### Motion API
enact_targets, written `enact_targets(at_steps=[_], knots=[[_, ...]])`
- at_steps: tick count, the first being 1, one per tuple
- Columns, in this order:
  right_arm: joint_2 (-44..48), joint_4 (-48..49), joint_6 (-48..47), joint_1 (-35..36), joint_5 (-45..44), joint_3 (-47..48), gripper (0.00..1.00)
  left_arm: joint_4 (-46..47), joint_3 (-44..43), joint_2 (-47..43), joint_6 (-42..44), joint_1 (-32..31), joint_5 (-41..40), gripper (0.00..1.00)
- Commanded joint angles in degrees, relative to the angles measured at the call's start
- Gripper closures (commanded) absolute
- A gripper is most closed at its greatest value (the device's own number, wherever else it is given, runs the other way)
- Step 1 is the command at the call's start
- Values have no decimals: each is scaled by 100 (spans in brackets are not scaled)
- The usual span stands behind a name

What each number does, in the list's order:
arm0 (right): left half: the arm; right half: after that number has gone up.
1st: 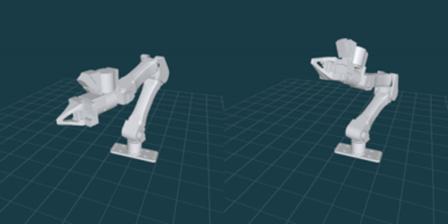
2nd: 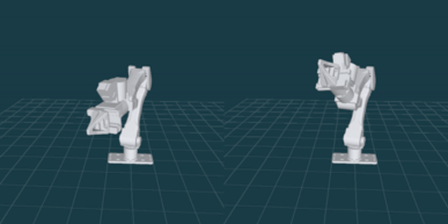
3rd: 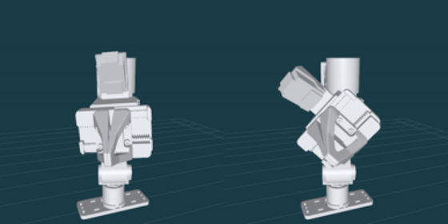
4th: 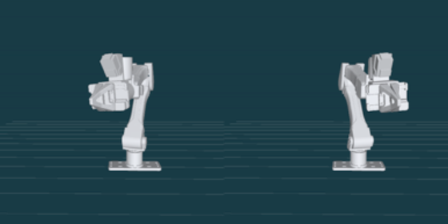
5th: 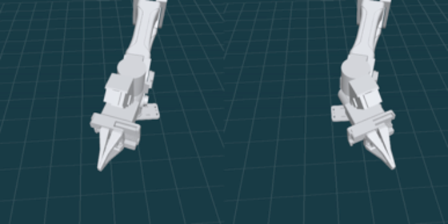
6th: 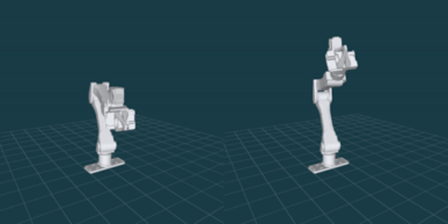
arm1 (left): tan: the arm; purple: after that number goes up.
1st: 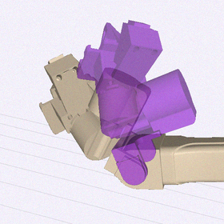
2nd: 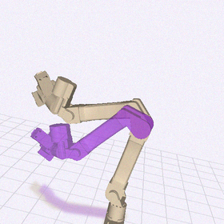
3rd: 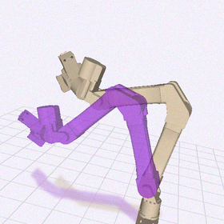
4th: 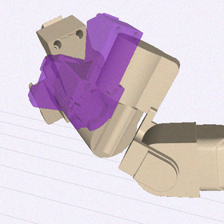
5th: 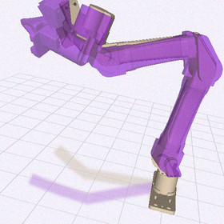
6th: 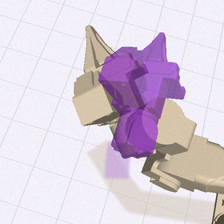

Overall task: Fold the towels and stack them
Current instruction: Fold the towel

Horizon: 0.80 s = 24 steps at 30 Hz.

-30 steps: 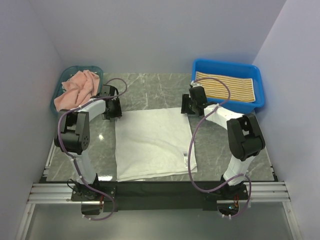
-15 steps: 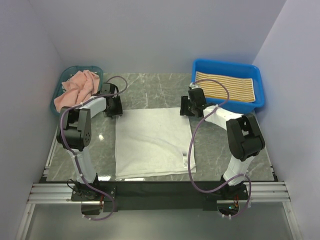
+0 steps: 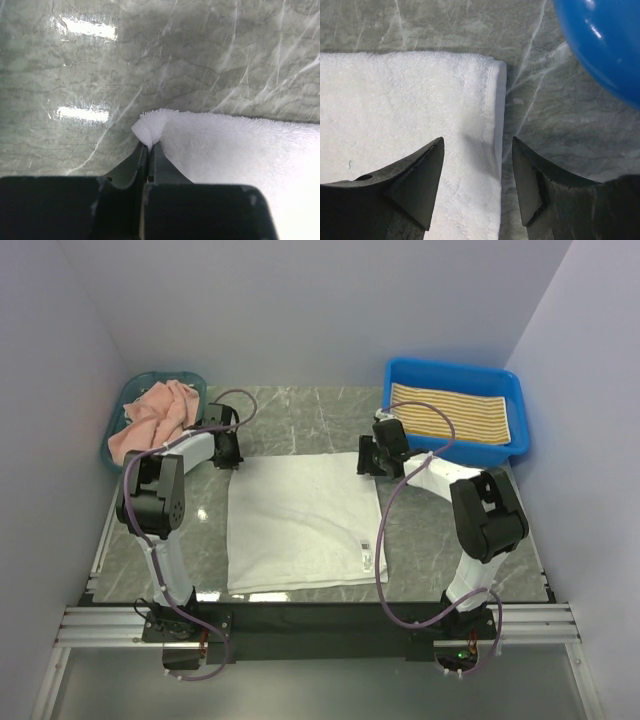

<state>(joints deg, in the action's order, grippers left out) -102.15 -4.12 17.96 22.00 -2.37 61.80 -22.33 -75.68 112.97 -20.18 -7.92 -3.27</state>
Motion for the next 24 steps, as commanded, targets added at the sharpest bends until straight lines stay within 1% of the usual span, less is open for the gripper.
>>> enact_targets(at_steps=[1,5,6,8,9,11,16,17,18,19,21,24], knots=[[99,8,-38,103,-272,139,37,-571,413,288,208,-95,-86,99],[-138,-263,76,129,-430,595,39,-623,580,50,217,-139,-262,99],[-200,-369,137,138,-457,683,44,-632,598,24,217,-148,-323,99],[-437,-615,330,164,-553,885,50,-659,633,-64,217,-166,-376,99],[-498,-651,375,173,-589,904,58,-702,633,-73,199,-166,-446,99],[-639,-783,541,226,-694,913,66,-747,642,-91,173,-166,-525,99],[-719,-1213,814,366,-984,676,67,-1036,660,-91,85,-174,-736,99],[-675,-1257,911,375,-1011,501,68,-1063,686,-117,67,-166,-798,99],[-640,-1328,946,393,-1037,387,70,-1098,721,-161,33,-174,-859,99],[-509,-1346,964,445,-1029,281,72,-1142,800,-239,15,-166,-938,99],[-359,-1363,999,489,-1028,-79,72,-1195,888,-301,-20,-157,-1132,99],[18,-1241,938,525,-844,-519,72,-1186,1002,-345,23,-174,-1141,99]])
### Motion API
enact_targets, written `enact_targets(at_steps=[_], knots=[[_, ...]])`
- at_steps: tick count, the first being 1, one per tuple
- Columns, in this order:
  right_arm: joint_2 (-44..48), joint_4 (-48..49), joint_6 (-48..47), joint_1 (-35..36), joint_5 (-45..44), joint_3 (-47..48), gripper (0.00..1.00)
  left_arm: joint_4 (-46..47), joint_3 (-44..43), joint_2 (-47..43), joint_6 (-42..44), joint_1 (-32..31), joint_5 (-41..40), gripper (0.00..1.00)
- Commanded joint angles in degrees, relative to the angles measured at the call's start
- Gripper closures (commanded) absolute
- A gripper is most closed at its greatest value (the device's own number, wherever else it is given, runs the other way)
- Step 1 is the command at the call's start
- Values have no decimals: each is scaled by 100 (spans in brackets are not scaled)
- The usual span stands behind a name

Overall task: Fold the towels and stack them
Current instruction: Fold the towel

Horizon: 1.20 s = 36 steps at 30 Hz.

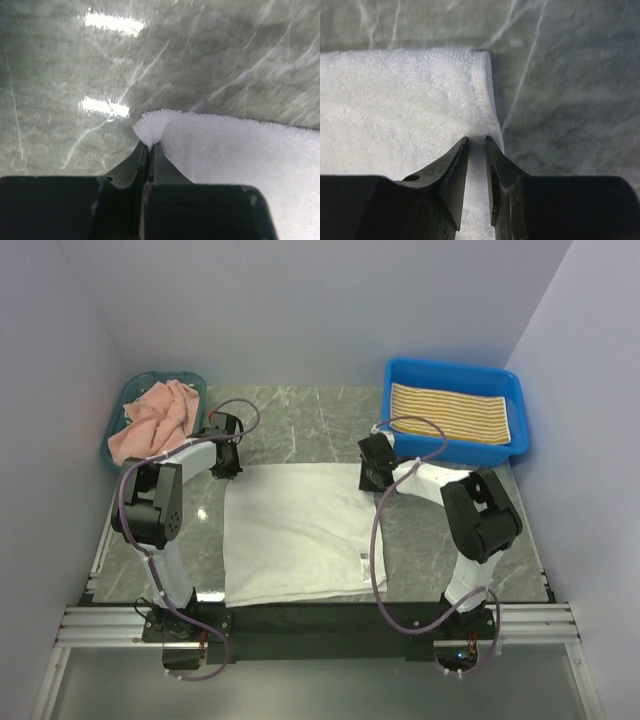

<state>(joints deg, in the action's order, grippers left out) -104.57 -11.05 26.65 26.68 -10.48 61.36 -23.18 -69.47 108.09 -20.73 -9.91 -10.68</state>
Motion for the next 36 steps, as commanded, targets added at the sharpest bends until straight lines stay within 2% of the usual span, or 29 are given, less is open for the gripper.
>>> enact_targets(at_steps=[1,5,6,9,12,23,31,33,36], knots=[[532,-478,-2,57,19,-572,72,-1084,364,124,87,24,-391,99],[1079,-144,-546,13,72,-539,64,-1004,347,89,148,7,-365,99],[1123,-21,-652,-4,64,-468,56,-1004,347,80,148,7,-400,99],[1019,129,-1021,-109,309,-99,40,-1013,347,80,157,-2,-444,99],[606,138,-1224,-136,363,323,36,-1013,355,54,166,-46,-479,99],[-554,16,-1128,-224,345,1079,44,-1083,294,115,148,-81,-532,99],[-1231,-380,-855,-224,477,1334,44,-1110,303,107,131,-81,-585,99],[-1267,-433,-820,-233,433,1343,47,-1118,294,124,113,-81,-585,99],[-1442,-844,-829,-233,476,1615,67,-1127,303,133,113,-81,-576,99]])
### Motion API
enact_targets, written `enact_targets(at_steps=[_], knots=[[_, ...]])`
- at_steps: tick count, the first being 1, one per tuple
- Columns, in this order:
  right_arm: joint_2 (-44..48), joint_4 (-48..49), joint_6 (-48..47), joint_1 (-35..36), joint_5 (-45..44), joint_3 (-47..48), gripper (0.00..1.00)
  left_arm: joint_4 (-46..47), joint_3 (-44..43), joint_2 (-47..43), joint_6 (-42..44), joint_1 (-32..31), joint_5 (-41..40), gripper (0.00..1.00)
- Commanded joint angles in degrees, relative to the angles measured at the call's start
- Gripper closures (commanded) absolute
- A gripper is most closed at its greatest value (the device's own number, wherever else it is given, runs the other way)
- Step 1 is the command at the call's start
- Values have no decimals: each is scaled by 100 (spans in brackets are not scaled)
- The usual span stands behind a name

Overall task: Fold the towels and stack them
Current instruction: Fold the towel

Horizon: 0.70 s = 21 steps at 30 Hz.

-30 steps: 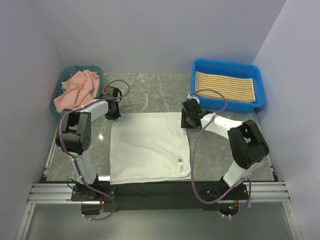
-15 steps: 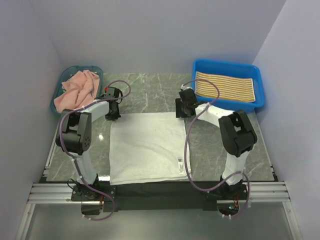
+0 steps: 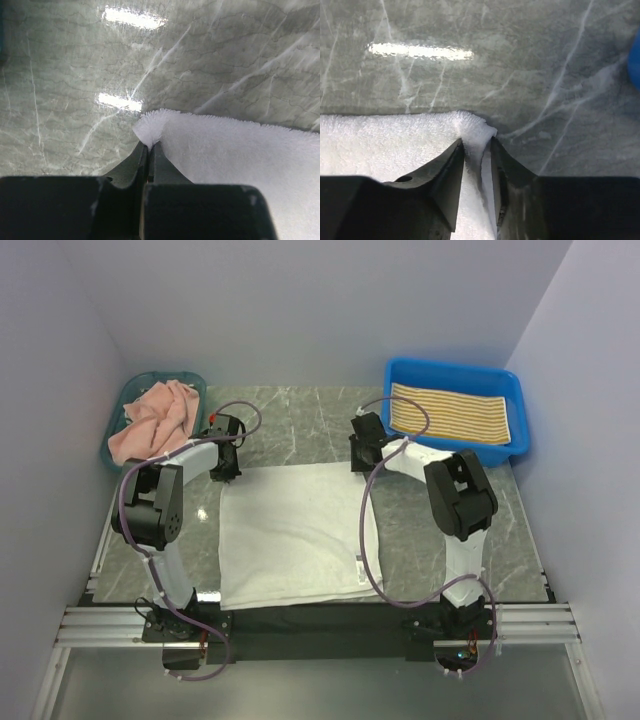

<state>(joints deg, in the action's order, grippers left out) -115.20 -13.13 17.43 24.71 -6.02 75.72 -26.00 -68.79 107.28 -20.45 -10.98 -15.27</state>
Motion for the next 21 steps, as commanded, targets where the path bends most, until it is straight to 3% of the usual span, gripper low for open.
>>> enact_targets(at_steps=[1,2,4,5,11,21], knots=[[-415,-726,50,-28,5,275,72,-837,235,214,85,26,-134,99],[-425,-727,32,-36,31,276,83,-837,235,205,85,26,-134,99],[-390,-727,23,-63,83,224,89,-837,244,205,85,26,-126,99],[-372,-674,15,-63,101,189,99,-837,244,205,93,26,-82,99],[268,-78,-205,-63,-74,-259,100,-741,191,13,32,96,-292,99],[2605,1276,-424,-186,-417,-813,100,217,243,-1770,-319,378,-547,99]])
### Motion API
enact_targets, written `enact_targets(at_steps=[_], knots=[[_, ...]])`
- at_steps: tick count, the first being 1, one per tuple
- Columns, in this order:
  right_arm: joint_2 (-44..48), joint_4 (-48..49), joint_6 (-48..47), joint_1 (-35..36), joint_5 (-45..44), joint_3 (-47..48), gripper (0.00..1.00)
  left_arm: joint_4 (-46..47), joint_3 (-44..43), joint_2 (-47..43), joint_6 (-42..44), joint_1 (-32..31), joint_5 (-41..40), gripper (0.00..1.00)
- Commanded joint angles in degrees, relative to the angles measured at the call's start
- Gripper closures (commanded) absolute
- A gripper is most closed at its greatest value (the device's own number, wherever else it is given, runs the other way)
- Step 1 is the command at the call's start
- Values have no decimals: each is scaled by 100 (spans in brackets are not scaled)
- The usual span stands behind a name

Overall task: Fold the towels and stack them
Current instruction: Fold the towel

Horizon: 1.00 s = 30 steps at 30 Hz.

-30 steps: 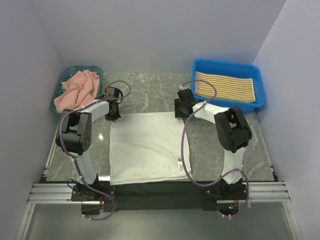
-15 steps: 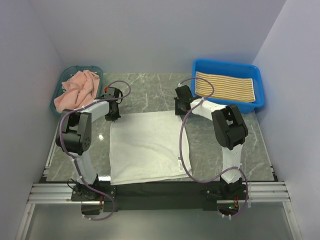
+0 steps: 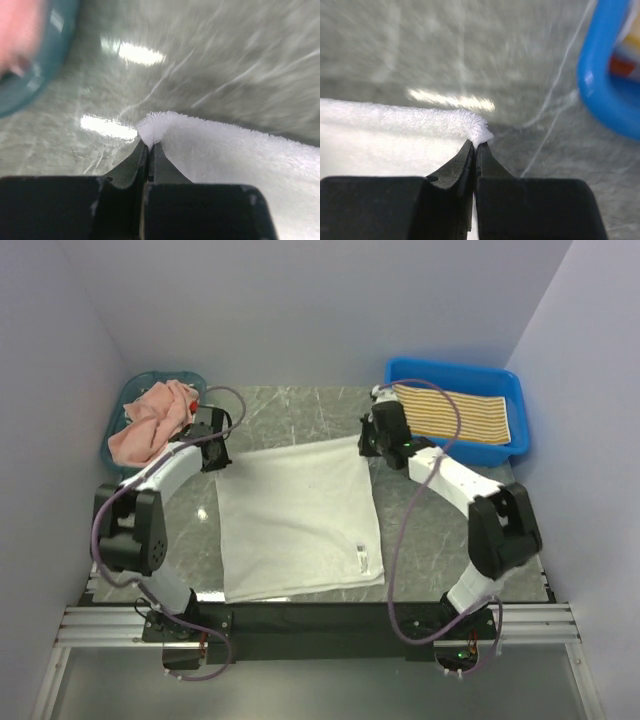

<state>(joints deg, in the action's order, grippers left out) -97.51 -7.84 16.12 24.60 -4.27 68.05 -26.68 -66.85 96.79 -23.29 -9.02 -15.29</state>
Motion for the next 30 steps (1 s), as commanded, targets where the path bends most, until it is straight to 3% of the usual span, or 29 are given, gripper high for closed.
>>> enact_targets(at_steps=[1,14,23,30], knots=[[961,775,-311,-175,-584,-107,100,503,75,-828,-35,181,-537,99],[2658,2022,-724,-236,-609,-670,100,1630,120,-2902,228,181,-476,100],[3905,2014,-1005,-228,-689,-767,100,1912,154,-4132,588,172,-133,100],[4925,1637,-1049,-236,-241,-1004,100,1798,461,-5388,545,172,158,99]])
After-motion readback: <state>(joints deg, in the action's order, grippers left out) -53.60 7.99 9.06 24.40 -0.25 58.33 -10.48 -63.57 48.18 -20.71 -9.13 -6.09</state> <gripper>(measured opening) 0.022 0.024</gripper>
